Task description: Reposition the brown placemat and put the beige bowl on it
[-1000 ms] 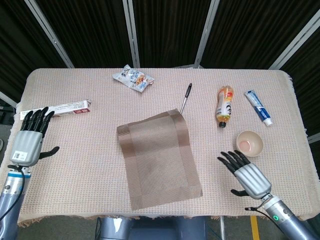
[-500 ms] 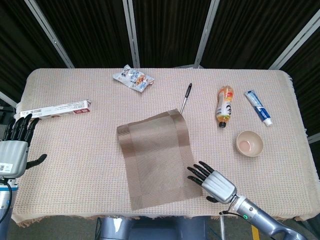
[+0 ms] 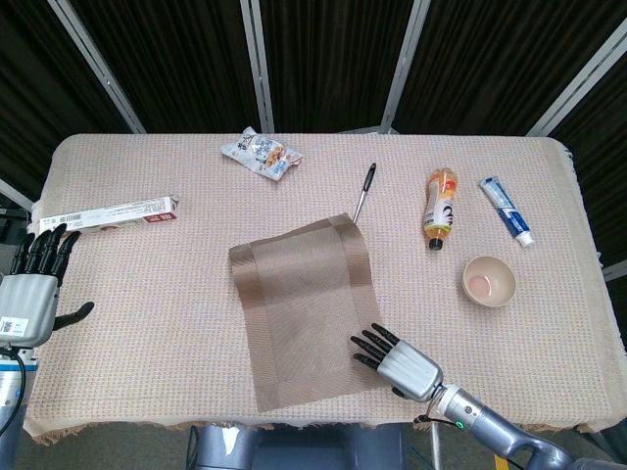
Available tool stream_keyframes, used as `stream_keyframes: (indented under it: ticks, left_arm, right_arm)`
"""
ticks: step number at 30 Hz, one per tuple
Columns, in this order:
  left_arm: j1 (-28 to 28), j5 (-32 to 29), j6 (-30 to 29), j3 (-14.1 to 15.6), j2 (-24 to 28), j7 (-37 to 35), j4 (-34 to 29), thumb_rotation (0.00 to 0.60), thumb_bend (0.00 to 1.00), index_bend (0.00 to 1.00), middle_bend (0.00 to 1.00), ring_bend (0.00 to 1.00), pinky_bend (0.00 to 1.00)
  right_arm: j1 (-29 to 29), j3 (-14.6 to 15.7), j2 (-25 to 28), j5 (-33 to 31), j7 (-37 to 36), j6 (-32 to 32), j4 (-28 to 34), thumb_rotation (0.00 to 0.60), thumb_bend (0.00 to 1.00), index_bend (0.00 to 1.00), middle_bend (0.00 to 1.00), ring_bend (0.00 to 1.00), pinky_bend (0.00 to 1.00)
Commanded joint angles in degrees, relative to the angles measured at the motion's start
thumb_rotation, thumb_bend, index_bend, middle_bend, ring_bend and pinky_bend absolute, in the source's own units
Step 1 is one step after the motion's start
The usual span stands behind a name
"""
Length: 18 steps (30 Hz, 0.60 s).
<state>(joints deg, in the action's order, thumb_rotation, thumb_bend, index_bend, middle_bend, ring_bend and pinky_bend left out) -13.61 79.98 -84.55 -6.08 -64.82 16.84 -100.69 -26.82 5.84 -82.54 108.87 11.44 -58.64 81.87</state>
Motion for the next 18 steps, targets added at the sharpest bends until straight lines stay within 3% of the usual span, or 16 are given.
stream_keyframes:
  ticks: [1, 18]
  left_arm:
    - [0.0, 0.0, 0.2, 0.0, 0.0, 0.1, 0.0, 0.6, 0.0, 0.0, 0.0, 0.0, 0.0]
    - [0.1, 0.2, 0.9, 0.0, -0.4, 0.8, -0.3, 0.6, 0.0, 0.0, 0.0, 0.0, 0.0]
  right_arm:
    - [0.0, 0.5, -0.3, -0.1, 0.1, -0.4, -0.5, 0.6, 0.08, 0.17, 0.0, 0.0, 0.0]
    - [-1.0, -0.1, -3.5, -2.2, -1.4, -2.5, -2.8, 0.6, 0.09, 0.18, 0.0, 0.0, 0.0]
